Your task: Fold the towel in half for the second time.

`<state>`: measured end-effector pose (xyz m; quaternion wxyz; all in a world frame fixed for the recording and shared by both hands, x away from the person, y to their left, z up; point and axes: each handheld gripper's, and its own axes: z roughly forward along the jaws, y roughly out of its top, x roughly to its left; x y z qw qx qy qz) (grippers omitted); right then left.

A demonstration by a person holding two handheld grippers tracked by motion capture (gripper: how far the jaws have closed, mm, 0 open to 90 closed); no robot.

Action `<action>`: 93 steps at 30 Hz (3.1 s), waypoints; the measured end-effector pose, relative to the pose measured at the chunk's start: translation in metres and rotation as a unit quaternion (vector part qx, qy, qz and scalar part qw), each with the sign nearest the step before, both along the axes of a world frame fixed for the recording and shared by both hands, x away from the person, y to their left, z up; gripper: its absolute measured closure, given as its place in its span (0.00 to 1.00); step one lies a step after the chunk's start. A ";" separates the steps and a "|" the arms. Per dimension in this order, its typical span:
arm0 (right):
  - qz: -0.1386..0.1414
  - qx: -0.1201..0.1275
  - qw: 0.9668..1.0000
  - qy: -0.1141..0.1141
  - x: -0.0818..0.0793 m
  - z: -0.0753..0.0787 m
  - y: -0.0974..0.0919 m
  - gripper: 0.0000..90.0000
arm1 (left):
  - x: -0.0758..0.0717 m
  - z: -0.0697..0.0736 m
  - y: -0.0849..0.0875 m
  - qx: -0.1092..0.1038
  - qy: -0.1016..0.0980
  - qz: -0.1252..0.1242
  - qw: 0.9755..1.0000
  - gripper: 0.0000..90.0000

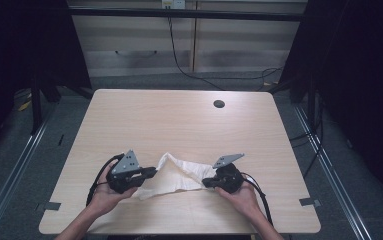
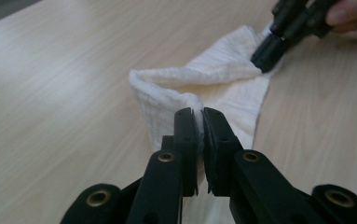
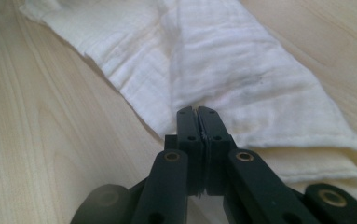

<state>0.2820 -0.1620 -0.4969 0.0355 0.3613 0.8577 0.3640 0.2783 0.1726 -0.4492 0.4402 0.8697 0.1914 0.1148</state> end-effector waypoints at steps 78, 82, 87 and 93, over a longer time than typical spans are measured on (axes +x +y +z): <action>-0.131 -0.008 0.990 -0.056 0.000 -0.005 -0.053 0.89 | 0.039 -0.050 0.018 0.014 0.056 0.050 0.997 0.81; -0.122 -0.002 0.991 -0.063 -0.003 -0.003 -0.053 0.79 | 0.033 -0.047 0.023 0.009 0.059 0.047 0.997 0.77; -0.123 0.015 0.990 -0.069 -0.008 0.003 -0.056 0.67 | 0.029 -0.041 0.032 -0.003 0.055 0.050 0.997 0.73; -0.128 0.040 0.988 -0.078 -0.014 0.012 -0.061 0.57 | 0.025 -0.030 0.042 -0.028 0.056 0.058 0.996 0.62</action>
